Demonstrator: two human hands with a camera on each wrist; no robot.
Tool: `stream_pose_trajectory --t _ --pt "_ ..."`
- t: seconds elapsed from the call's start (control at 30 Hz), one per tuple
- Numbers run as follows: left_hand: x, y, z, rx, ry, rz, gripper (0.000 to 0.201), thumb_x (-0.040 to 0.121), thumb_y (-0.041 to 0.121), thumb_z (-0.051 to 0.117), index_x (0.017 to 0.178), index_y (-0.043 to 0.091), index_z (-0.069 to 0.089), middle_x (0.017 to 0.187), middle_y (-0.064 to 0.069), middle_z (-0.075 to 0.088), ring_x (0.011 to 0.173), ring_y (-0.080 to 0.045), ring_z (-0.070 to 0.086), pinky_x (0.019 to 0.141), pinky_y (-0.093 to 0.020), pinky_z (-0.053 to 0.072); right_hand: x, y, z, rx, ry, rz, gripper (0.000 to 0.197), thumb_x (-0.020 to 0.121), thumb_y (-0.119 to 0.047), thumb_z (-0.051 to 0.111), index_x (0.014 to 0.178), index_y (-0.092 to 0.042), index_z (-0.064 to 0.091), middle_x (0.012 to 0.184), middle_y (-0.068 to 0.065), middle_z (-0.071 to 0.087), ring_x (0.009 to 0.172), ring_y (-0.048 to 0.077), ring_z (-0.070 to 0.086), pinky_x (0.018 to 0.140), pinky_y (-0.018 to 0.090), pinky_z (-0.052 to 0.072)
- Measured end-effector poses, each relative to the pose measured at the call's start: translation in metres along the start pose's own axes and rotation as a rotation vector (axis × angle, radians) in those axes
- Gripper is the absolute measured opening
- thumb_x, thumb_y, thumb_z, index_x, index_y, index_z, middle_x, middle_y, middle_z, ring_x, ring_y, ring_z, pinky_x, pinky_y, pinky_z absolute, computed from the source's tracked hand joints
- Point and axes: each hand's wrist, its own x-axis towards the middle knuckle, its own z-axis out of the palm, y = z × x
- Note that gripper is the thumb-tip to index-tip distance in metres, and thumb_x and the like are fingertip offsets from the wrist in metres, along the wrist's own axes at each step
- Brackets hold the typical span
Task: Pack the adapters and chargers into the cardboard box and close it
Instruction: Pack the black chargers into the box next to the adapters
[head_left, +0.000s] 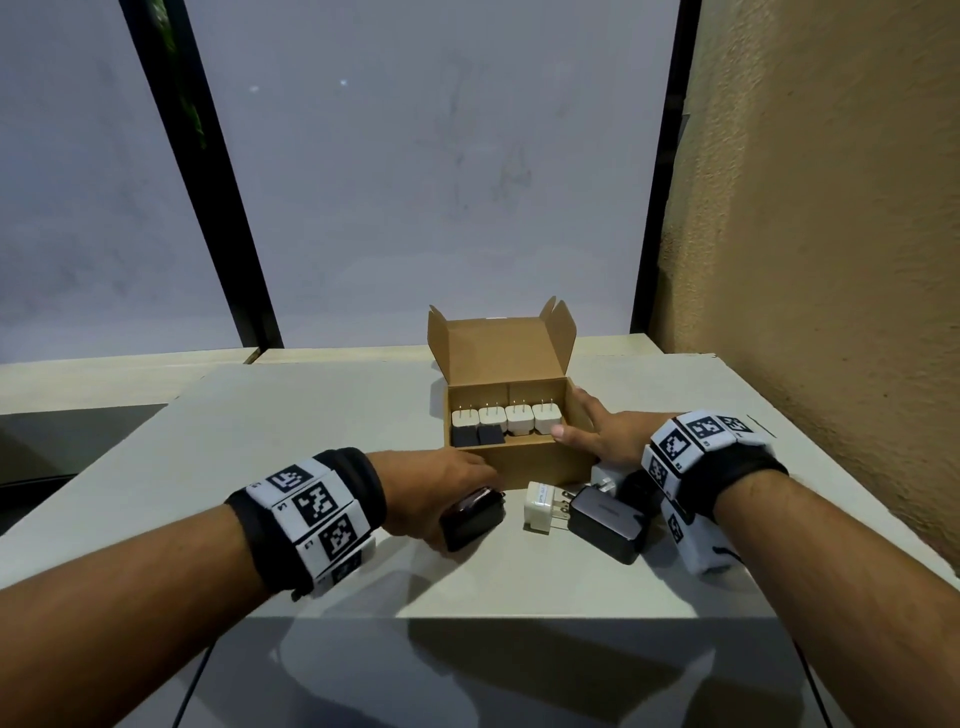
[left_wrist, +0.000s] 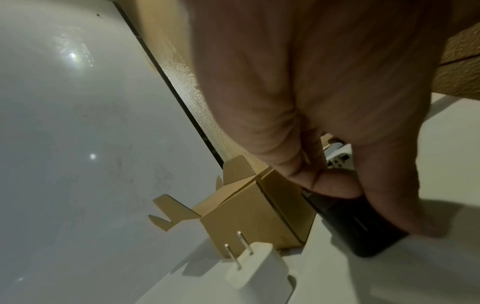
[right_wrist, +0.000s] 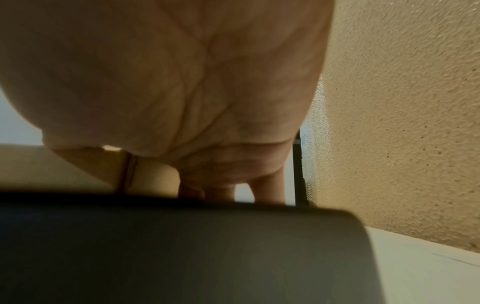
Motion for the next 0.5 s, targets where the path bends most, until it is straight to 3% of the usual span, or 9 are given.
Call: stream_pose_trajectory --t 0.1,0.23,0.37,0.5 --pt "-0.001 0.001 -0.002 0.051 -0.034 0.011 0.077 0.077 0.025 0.078 0.142 0.021 0.039 0.136 -0.001 0.043 0.123 -0.02 0.047 0.1 -0.03 0.045 0.0 0.0 0.001 0.018 -0.004 -0.007 0.089 0.08 -0.079 0.02 0.15 -0.034 -0.012 0.159 0.008 0.021 0.139 0.034 0.034 0.115 0.046 0.024" --pt "-0.003 0.0 -0.009 -0.03 -0.035 0.021 0.073 0.07 0.035 0.082 0.131 0.025 0.044 0.129 0.001 0.045 0.112 -0.015 0.047 0.096 -0.026 0.048 0.0 -0.001 0.001 0.014 -0.008 -0.001 0.088 0.082 -0.078 0.02 0.15 -0.033 -0.013 0.158 0.007 0.022 0.138 0.034 0.036 0.115 0.046 0.025" --pt "-0.008 -0.003 -0.018 -0.167 0.091 0.032 0.071 0.065 0.038 0.084 0.124 0.023 0.047 0.117 0.005 0.047 0.104 -0.011 0.048 0.092 -0.022 0.051 0.002 -0.001 0.001 0.014 -0.014 -0.01 0.088 0.082 -0.078 0.02 0.15 -0.033 -0.013 0.158 0.008 0.022 0.137 0.034 0.037 0.114 0.045 0.027" --pt "-0.008 -0.005 -0.027 -0.359 0.219 0.038 0.07 0.061 0.028 0.088 0.117 0.022 0.046 0.116 0.005 0.048 0.106 -0.013 0.052 0.096 -0.024 0.05 0.0 -0.001 0.001 -0.008 0.019 -0.003 0.086 0.084 -0.075 0.021 0.151 -0.031 -0.01 0.158 0.008 0.022 0.138 0.033 0.036 0.113 0.044 0.025"
